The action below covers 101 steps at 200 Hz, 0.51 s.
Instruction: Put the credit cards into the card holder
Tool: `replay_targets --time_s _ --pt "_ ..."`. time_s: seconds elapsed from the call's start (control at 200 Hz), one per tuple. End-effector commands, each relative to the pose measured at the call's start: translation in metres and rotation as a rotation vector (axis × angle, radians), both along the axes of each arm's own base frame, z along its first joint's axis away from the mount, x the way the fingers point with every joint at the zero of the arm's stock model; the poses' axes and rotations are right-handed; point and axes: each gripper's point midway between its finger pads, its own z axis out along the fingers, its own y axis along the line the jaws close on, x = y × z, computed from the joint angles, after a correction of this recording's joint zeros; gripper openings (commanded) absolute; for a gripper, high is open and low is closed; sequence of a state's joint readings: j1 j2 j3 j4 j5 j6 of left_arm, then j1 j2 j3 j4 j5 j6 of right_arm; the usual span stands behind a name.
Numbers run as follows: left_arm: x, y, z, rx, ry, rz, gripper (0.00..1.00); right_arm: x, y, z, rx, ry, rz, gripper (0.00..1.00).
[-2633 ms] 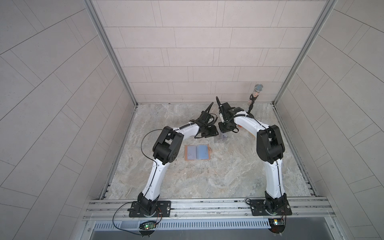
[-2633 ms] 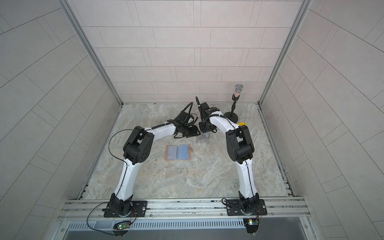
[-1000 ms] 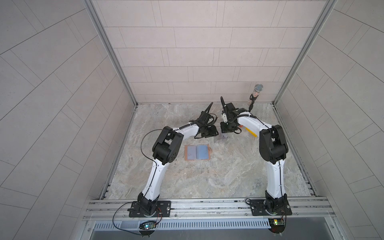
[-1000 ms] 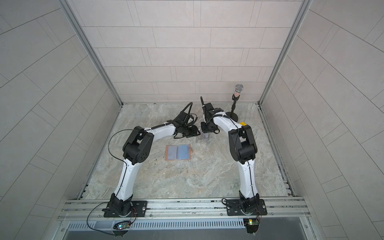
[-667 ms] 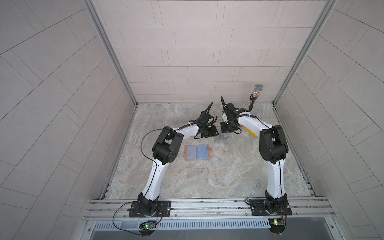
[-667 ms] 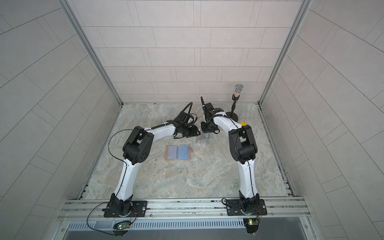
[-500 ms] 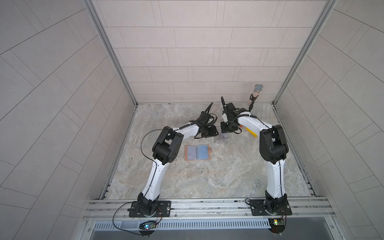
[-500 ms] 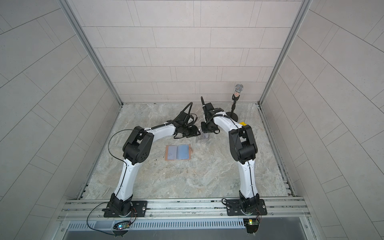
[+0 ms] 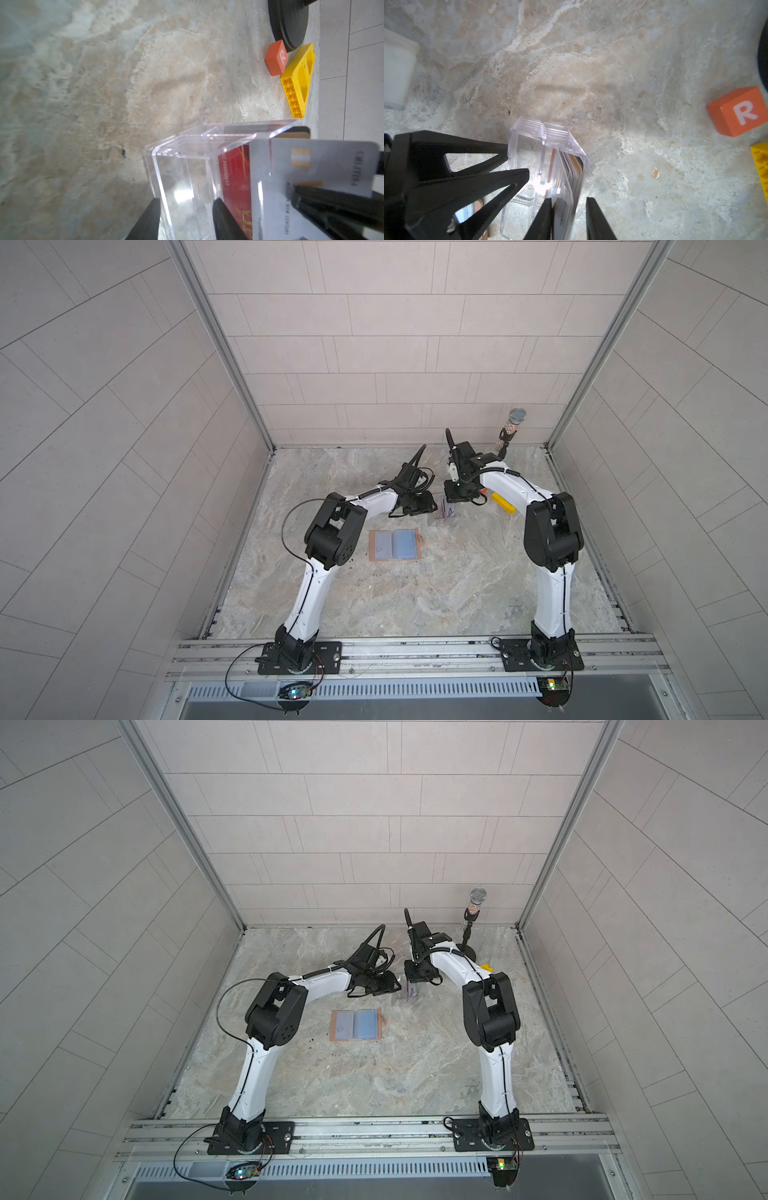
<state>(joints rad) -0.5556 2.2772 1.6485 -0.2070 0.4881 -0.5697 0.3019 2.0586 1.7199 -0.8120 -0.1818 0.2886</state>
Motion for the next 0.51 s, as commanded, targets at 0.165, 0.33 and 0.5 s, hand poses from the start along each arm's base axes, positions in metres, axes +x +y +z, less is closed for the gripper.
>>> replay_targets --time_s 0.165,0.33,0.5 --pt "-0.0165 0.0405 -0.0418 0.152 0.111 0.056 0.45 -0.0050 -0.0286 0.0120 -0.096 -0.004 -0.037 0.29" --pt "-0.0163 0.0405 -0.0418 0.151 0.112 0.057 0.44 -0.0060 -0.0261 0.0121 -0.109 -0.005 -0.028 0.22" --pt "-0.0165 0.0401 -0.0418 0.149 0.112 0.055 0.44 -0.0065 -0.0291 0.0154 -0.152 -0.012 -0.028 0.20"
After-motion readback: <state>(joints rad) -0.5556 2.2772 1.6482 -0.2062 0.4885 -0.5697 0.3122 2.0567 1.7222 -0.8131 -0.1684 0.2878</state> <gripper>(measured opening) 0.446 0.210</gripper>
